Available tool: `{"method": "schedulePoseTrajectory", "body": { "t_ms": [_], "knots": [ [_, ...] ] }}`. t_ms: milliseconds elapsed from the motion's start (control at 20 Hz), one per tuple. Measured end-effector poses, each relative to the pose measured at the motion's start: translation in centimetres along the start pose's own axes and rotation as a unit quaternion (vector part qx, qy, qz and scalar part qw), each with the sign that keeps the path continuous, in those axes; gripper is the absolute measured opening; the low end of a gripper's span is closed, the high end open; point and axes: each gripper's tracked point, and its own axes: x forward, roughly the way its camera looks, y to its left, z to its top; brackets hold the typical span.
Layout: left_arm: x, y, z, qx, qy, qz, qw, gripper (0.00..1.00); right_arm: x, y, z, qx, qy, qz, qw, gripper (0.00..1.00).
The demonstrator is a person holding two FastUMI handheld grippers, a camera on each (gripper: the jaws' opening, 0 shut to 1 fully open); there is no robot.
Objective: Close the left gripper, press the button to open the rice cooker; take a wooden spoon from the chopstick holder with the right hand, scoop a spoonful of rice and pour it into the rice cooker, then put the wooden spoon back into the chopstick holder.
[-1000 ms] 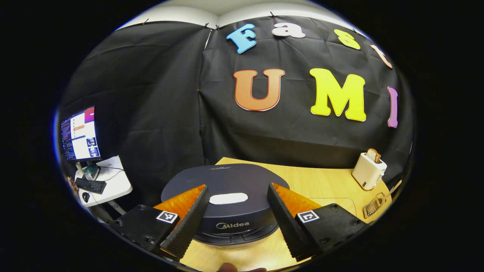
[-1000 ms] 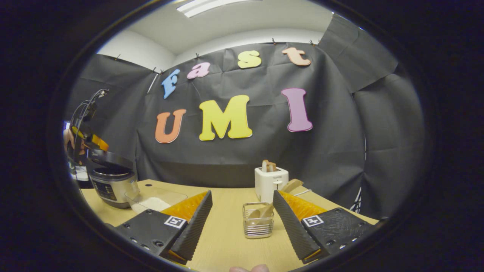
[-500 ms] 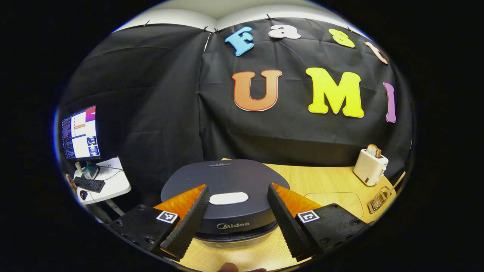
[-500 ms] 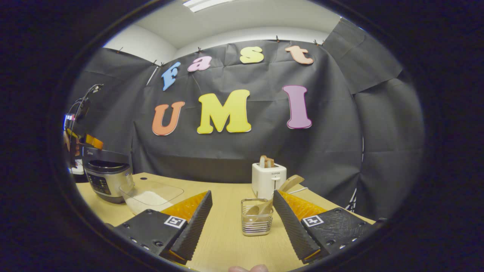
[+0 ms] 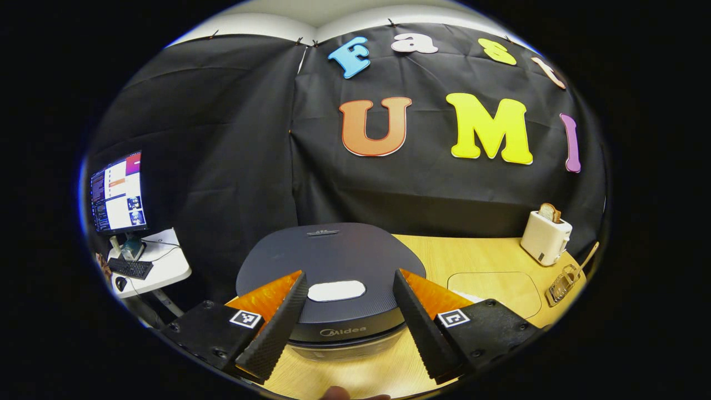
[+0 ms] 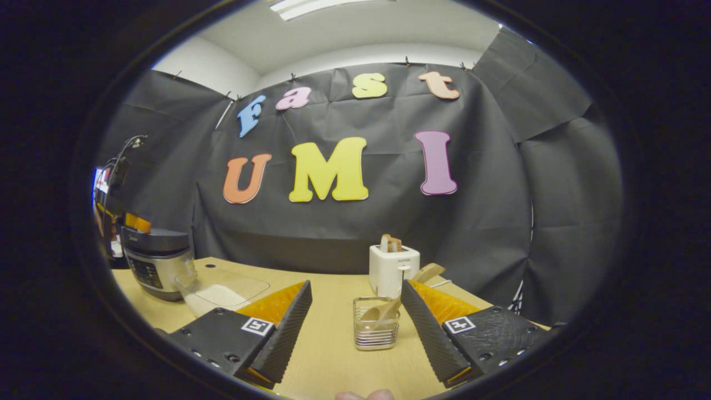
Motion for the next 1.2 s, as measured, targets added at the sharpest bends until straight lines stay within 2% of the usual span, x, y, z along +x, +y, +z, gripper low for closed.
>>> {"method": "schedulePoseTrajectory", "body": {
  "t_ms": [150, 200, 300, 350, 400, 750, 850, 900, 1000, 1100, 1200],
  "knots": [
    [-0.1, 0.0, -0.4, 0.003, -0.004, 0.001, 1.0, 0.99, 0.0, 0.2, -0.5, 0.008, 0.006, 0.004, 1.0, 0.92],
    [0.1, -0.1, -0.3, 0.004, -0.007, 0.002, 1.0, 0.99, -0.1, 0.6, -0.6, 0.015, 0.01, 0.01, 1.0, 0.96],
    [0.0, -0.1, -0.4, 0.007, -0.015, 0.003, 1.0, 0.99, -0.1, 1.2, -0.8, 0.018, 0.014, 0.019, 1.0, 0.95],
    [0.0, -0.1, -0.3, 0.01, -0.021, 0.004, 1.0, 0.99, 0.0, 1.3, -0.7, 0.016, 0.012, 0.019, 1.0, 0.99],
    [0.0, -0.1, -0.4, 0.013, -0.026, 0.004, 1.0, 0.99, 0.1, 1.4, -0.7, 0.014, 0.011, 0.02, 1.0, 0.92],
    [0.1, -0.1, -0.7, 0.01, -0.029, 0.004, 1.0, 0.99, 0.1, 2.2, -1.4, 0.021, 0.016, 0.033, 0.999, 0.92],
    [0.1, -0.1, -0.9, 0.013, -0.031, 0.004, 0.999, 0.99, 0.5, 2.3, -2.0, 0.028, 0.024, 0.032, 0.999, 0.95],
    [0.2, -0.1, -1.3, 0.014, -0.029, 0.003, 0.999, 0.99, 0.6, 2.4, -2.3, 0.033, 0.03, 0.033, 0.998, 0.92],
    [0.2, -0.2, -1.2, 0.015, -0.04, 0.002, 0.999, 0.99, 0.6, 3.0, -2.6, 0.039, 0.035, 0.041, 0.998, 0.96],
    [0.1, -0.1, -1.2, 0.018, -0.041, 0.002, 0.999, 0.98, 0.6, 3.3, -2.3, 0.037, 0.031, 0.044, 0.998, 0.92],
    [0.1, -0.2, -1.4, 0.016, -0.041, 0.001, 0.999, 0.98, 0.7, 3.7, -2.2, 0.035, 0.027, 0.048, 0.998, 0.92]
  ]
}}
